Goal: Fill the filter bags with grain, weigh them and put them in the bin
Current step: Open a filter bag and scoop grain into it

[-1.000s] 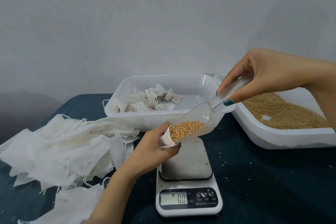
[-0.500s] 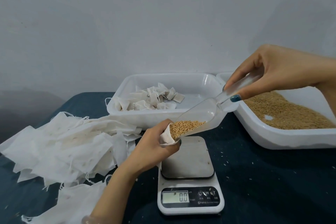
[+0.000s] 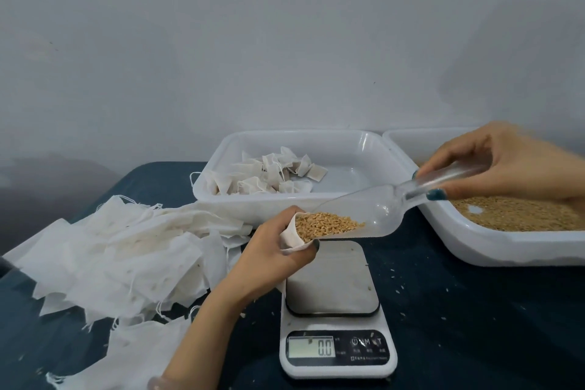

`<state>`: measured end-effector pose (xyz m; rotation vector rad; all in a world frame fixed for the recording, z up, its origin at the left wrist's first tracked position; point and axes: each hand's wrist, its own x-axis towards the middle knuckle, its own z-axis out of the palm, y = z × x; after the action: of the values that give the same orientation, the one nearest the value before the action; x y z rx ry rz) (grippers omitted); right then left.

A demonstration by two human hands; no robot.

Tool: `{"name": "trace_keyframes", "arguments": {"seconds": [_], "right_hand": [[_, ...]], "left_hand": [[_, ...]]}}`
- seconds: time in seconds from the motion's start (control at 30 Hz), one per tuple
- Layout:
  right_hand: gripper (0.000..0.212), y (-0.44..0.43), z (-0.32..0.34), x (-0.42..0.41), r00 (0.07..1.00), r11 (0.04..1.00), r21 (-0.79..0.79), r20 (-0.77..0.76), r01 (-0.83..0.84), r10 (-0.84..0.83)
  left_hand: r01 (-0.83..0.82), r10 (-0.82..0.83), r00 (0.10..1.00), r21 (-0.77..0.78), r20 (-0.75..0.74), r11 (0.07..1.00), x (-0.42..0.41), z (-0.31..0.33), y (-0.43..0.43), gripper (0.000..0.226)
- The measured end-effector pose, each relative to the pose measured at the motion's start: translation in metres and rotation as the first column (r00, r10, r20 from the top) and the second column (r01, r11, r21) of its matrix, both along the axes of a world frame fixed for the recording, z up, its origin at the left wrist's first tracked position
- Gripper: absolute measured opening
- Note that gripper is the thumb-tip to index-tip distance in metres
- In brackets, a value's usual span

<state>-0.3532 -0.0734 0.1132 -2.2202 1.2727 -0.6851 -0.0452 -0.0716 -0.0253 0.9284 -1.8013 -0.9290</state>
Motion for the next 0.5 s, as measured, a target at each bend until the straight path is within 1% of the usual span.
{"name": "trace_keyframes", "arguments": {"seconds": [0.07, 0.17, 0.3, 0.33, 0.4, 0.5], "right_hand": [[0.035, 0.003, -0.021, -0.007, 0.995, 0.999, 0.027, 0.097, 0.028, -0.031], [0.032, 0.006, -0.049, -0.008, 0.974, 0.997, 0.041, 0.216, 0.065, -0.072], [0.029, 0.012, -0.071, -0.001, 0.931, 0.994, 0.039, 0.348, 0.104, -0.111], [0.029, 0.013, -0.074, 0.001, 0.919, 0.992, 0.038, 0.375, 0.119, -0.124], [0.029, 0.016, -0.079, 0.004, 0.891, 0.986, 0.034, 0.423, 0.166, -0.165], [0.032, 0.018, -0.082, 0.002, 0.828, 0.953, 0.025, 0.489, 0.302, -0.275]], "left_hand": [[0.008, -0.008, 0.999, 0.018, -0.045, 1.000, -0.001, 0.002, 0.002, 0.010], [0.020, -0.018, 0.997, 0.024, -0.068, 1.000, -0.001, 0.004, 0.003, 0.008], [0.010, -0.005, 0.995, 0.058, -0.099, 0.998, 0.000, 0.004, 0.004, 0.025], [0.000, 0.007, 0.994, 0.063, -0.111, 0.998, 0.001, 0.004, 0.004, 0.023], [-0.006, 0.012, 0.992, 0.049, -0.124, 0.999, 0.001, 0.004, 0.004, 0.010], [-0.033, 0.040, 0.988, 0.048, -0.151, 0.998, 0.003, 0.004, 0.002, 0.013]]}}
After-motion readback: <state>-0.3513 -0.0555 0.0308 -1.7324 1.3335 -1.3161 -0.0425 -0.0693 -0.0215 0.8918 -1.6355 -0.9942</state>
